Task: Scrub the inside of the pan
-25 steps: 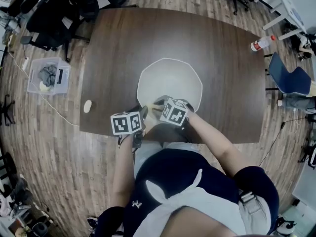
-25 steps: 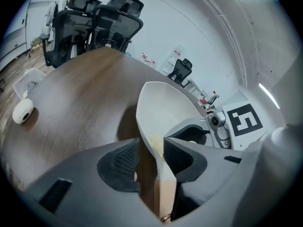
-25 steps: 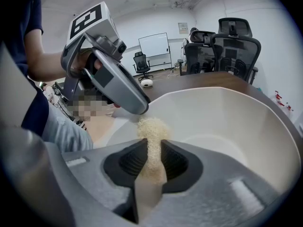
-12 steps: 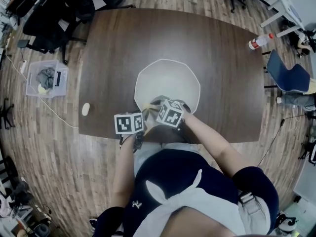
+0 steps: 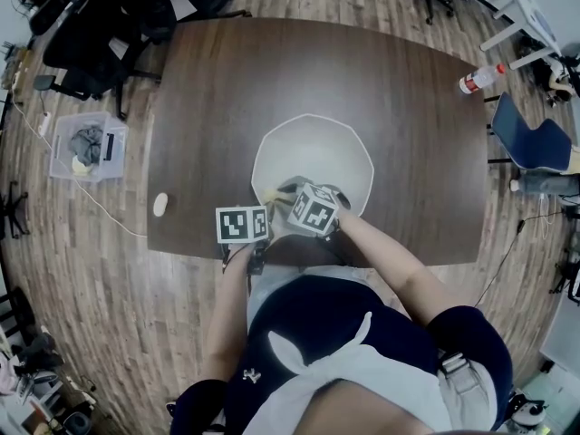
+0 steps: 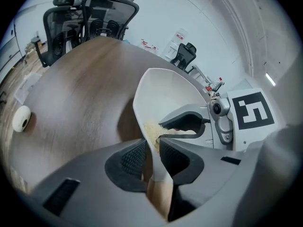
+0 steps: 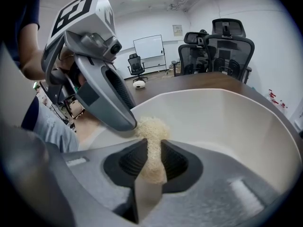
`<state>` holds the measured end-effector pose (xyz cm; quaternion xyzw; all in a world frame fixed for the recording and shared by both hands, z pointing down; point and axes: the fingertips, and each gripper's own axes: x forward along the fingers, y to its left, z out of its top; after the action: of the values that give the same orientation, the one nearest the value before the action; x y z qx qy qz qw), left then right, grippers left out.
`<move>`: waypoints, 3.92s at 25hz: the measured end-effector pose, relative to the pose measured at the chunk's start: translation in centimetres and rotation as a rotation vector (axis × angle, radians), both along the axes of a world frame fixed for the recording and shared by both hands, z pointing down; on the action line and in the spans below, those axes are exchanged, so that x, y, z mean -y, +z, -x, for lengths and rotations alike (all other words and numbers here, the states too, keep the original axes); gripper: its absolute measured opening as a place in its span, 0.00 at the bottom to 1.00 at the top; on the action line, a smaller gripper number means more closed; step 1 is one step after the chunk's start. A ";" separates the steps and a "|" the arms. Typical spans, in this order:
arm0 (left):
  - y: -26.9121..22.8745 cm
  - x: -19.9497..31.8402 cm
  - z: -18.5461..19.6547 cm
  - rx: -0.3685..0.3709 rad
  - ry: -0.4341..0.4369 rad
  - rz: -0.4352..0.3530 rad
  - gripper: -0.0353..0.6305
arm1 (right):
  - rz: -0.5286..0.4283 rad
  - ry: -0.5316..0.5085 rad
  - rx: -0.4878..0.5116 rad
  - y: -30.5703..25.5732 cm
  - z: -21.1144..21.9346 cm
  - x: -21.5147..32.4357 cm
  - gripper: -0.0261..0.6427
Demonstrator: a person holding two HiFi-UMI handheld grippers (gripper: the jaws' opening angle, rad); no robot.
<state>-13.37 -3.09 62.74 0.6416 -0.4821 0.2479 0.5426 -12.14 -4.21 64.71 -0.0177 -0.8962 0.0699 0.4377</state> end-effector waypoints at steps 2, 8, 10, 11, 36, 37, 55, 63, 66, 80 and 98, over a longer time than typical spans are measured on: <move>0.0 0.2 0.2 -0.007 0.006 0.006 0.19 | -0.009 0.004 0.007 -0.1 0.3 0.4 0.17; -0.1 0.6 0.2 -0.037 0.017 0.009 0.19 | -0.013 0.039 0.115 -1.1 1.3 1.4 0.17; -0.1 0.6 0.2 -0.023 0.033 0.011 0.19 | -0.025 0.048 0.139 -1.3 1.6 1.8 0.17; -0.1 0.6 0.2 -0.014 0.043 0.014 0.19 | -0.036 0.051 0.148 -1.4 1.7 2.0 0.17; 0.2 0.9 -0.3 0.056 0.211 0.044 0.19 | -0.203 0.153 0.111 -0.6 2.8 7.2 0.16; 0.2 0.9 -0.3 0.059 0.213 0.044 0.19 | -0.209 0.162 0.107 -0.6 2.8 7.5 0.16; 0.2 0.7 -0.6 0.055 0.236 0.039 0.19 | -0.304 0.347 0.018 -0.9 1.5 12.4 0.16; 0.1 0.8 -0.8 0.051 0.246 0.045 0.19 | -0.356 0.378 -0.013 -0.9 0.8 13.7 0.16; 0.1 0.8 -0.8 0.054 0.247 0.050 0.19 | -0.361 0.395 -0.016 -0.9 0.5 13.9 0.16; 0.1 0.7 -0.6 0.056 0.241 0.052 0.19 | -0.445 0.529 -0.122 -0.9 -2.7 16.9 0.16; 0.4 0.4 -0.7 0.058 0.230 0.046 0.19 | -0.492 0.671 -0.259 -0.7 -7.2 18.9 0.16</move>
<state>-12.62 -3.45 63.12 0.6728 -0.4149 0.3378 0.5109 -4.90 -23.14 64.02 0.3882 -0.7800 -0.0058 0.4908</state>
